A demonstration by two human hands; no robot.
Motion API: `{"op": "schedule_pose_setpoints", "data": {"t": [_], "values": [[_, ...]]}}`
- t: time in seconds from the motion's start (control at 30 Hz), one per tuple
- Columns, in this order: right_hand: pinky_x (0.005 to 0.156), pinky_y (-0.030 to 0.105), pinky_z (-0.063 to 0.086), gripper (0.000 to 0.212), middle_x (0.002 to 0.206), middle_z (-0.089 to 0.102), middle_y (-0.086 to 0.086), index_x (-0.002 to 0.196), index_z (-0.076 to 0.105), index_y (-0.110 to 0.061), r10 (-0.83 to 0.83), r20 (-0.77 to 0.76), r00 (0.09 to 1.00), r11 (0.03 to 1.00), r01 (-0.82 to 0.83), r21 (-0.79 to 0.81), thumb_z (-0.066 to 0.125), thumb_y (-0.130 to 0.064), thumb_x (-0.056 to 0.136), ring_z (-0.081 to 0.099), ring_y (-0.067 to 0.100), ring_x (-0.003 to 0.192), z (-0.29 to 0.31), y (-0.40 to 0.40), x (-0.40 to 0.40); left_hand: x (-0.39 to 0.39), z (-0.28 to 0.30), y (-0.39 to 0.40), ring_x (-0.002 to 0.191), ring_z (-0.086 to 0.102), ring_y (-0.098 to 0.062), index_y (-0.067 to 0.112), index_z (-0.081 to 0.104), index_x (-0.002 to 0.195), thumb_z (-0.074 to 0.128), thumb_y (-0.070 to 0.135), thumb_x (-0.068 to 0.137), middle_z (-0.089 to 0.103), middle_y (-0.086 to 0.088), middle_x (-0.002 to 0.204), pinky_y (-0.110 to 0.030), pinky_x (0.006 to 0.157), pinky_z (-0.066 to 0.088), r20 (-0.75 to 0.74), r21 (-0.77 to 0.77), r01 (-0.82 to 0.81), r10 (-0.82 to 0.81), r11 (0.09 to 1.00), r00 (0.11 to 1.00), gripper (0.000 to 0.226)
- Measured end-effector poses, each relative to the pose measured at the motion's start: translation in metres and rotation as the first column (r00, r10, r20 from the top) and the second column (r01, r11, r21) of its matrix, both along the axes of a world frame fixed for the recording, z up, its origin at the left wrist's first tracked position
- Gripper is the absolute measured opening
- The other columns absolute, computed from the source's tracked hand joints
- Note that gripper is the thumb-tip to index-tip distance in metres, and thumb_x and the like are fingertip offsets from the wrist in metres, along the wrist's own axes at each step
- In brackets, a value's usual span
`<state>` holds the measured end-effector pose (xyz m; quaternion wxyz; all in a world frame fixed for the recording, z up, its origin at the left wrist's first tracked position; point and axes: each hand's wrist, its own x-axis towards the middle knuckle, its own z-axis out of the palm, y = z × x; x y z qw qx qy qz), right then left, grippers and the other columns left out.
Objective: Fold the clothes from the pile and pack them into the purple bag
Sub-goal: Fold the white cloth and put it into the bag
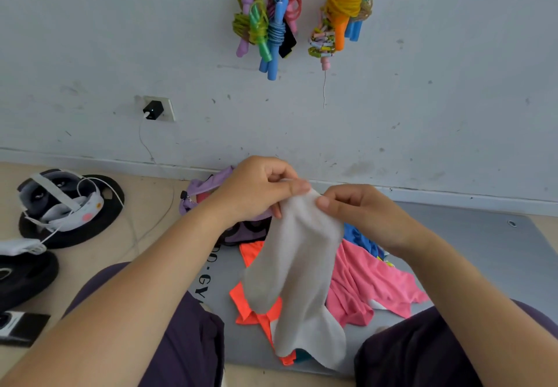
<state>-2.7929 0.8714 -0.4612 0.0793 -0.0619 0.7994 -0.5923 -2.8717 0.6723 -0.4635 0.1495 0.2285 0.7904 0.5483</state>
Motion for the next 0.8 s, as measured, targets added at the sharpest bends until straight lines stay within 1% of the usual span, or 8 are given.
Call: {"op": "schedule_pose_setpoints", "data": {"t": [0.17,0.27,0.33,0.4,0.47,0.57,0.67,0.8], "values": [[0.08,0.028,0.044,0.03,0.079,0.063,0.004,0.085,0.068,-0.001,0.014,0.055,0.998,0.996,-0.019,0.082,0.061,-0.029,0.093,0.056,0.011,0.078,0.004,0.02,-0.004,-0.018,0.01,-0.02,0.053,0.067,-0.02,0.011,0.072,0.078,0.074,0.024,0.086,0.067,-0.006,0.068,-0.026,0.052,0.053,-0.031,0.248,-0.338,0.356,0.908,0.934,0.016],[0.08,0.02,0.049,0.025,0.079,0.067,0.002,0.082,0.069,-0.004,0.038,0.055,0.998,0.997,-0.042,0.069,0.061,-0.025,0.093,0.062,0.011,0.08,0.006,0.028,-0.004,-0.026,0.006,-0.026,0.048,0.06,-0.017,0.006,0.067,0.078,0.07,0.029,0.09,0.061,-0.005,0.063,-0.027,0.051,0.048,-0.076,0.181,-0.428,0.446,0.886,0.892,0.027],[0.081,0.019,0.05,0.023,0.079,0.067,0.005,0.082,0.068,-0.003,0.023,0.022,1.0,0.999,-0.023,0.023,0.062,-0.023,0.092,0.062,0.012,0.081,0.004,0.026,-0.005,-0.022,0.002,-0.02,0.054,0.056,-0.015,0.012,0.069,0.078,0.071,0.034,0.087,0.062,0.001,0.061,-0.029,0.06,0.045,-0.105,0.07,-0.343,0.349,0.937,0.931,0.024],[0.082,0.025,0.049,0.025,0.081,0.067,0.008,0.084,0.069,-0.002,0.007,0.003,1.0,1.0,-0.007,-0.007,0.064,-0.026,0.089,0.061,0.014,0.081,0.002,0.021,-0.006,-0.011,-0.001,-0.008,0.07,0.064,-0.015,0.024,0.073,0.088,0.073,0.048,0.078,0.072,-0.002,0.076,-0.033,0.072,0.048,-0.045,0.002,-0.156,0.156,0.988,0.987,0.026],[0.081,0.028,0.048,0.026,0.082,0.068,0.008,0.086,0.071,-0.005,0.011,-0.003,1.0,1.0,-0.011,-0.021,0.064,-0.031,0.086,0.06,0.014,0.081,0.0,0.014,-0.006,0.003,-0.005,0.005,0.068,0.06,-0.007,0.038,0.071,0.1,0.072,0.063,0.07,0.068,0.002,0.072,-0.027,0.071,0.047,0.001,-0.068,0.055,-0.055,0.996,0.998,0.038],[0.079,0.024,0.049,0.026,0.084,0.069,0.011,0.086,0.071,-0.006,0.008,-0.001,1.0,0.997,-0.008,-0.075,0.063,-0.031,0.087,0.062,0.014,0.083,-0.002,0.01,-0.005,0.016,-0.01,0.018,0.055,0.042,-0.005,0.017,0.068,0.089,0.073,0.053,0.081,0.047,0.007,0.058,-0.019,0.055,0.033,-0.044,-0.114,0.177,-0.183,0.978,0.982,0.037],[0.077,0.022,0.048,0.028,0.078,0.065,0.007,0.083,0.067,-0.003,-0.017,0.011,1.0,0.998,0.018,-0.061,0.061,-0.029,0.091,0.06,0.014,0.077,-0.002,0.014,-0.006,0.012,-0.006,0.016,0.059,0.038,-0.011,-0.004,0.055,0.076,0.071,0.039,0.088,0.04,-0.002,0.063,-0.027,0.056,0.029,-0.119,-0.013,0.037,-0.038,0.999,0.992,0.047],[0.075,0.015,0.048,0.024,0.077,0.068,0.0,0.08,0.069,-0.007,0.022,0.051,0.998,1.0,-0.021,-0.02,0.063,-0.029,0.09,0.062,0.009,0.076,0.002,0.021,-0.005,-0.008,0.001,0.001,0.061,0.038,-0.013,0.0,0.051,0.07,0.069,0.037,0.089,0.041,-0.007,0.065,-0.029,0.059,0.028,-0.107,0.194,-0.314,0.338,0.929,0.935,0.045]]}}
